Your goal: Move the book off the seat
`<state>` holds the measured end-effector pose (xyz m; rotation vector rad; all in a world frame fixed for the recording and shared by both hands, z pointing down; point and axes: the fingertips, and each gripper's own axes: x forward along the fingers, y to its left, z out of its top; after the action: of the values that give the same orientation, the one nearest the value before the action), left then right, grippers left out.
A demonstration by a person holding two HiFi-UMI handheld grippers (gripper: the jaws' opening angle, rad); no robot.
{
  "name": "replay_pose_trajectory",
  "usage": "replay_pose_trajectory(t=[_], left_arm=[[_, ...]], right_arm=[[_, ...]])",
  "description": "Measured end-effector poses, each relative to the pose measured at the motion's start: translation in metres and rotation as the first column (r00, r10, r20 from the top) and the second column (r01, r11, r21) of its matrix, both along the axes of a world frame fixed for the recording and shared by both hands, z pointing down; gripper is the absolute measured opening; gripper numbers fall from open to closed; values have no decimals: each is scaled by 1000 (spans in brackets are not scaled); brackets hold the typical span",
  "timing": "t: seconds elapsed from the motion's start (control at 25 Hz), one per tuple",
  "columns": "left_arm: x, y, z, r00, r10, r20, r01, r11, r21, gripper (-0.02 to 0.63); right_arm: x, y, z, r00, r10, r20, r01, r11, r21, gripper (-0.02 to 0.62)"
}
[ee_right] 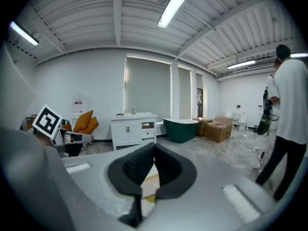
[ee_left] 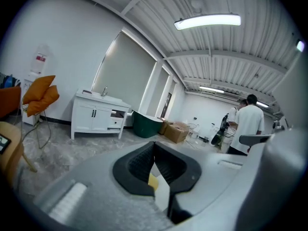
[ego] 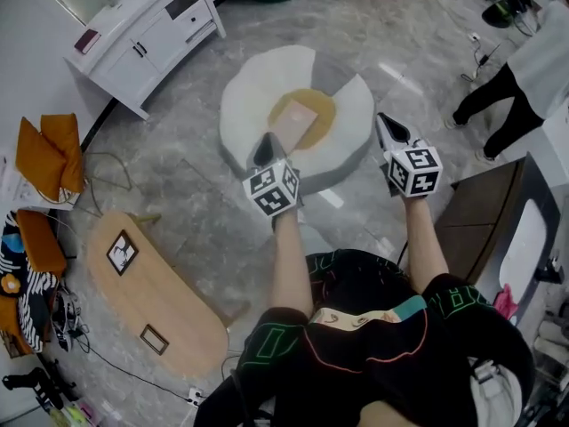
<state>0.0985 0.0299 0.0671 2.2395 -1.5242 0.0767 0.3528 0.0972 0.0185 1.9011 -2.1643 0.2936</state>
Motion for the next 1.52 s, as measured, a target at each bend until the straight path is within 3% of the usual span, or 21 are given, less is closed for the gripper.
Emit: replay_pose_trajectory(t=[0.28,0.44,0.64,0.88,1.52], left_arm=[[-40,-73,37,999,-43,-29,40,994,-101,11],[-67,-115,45,997,-67,-27,63,990,-122,11],[-62,-126,62,999,-37,-21,33,987,-159,11],[-57,-135,79,999,-10,-34,3,981,-192,11],[-45,-182,126,991,-82,-101,46,948,-314,11]], right_arm=[[-66,-102,12,996,-92,-22,90,993,-71,3],[-92,-144,5,995,-87,-49,85,995,-42,3],[-78,-158,17,997,-36,-71,30,996,-88,3],[-93,-173,37,994,-69,-82,57,989,-139,3],[-80,-237,61,985,-138,-102,113,970,-216,3]])
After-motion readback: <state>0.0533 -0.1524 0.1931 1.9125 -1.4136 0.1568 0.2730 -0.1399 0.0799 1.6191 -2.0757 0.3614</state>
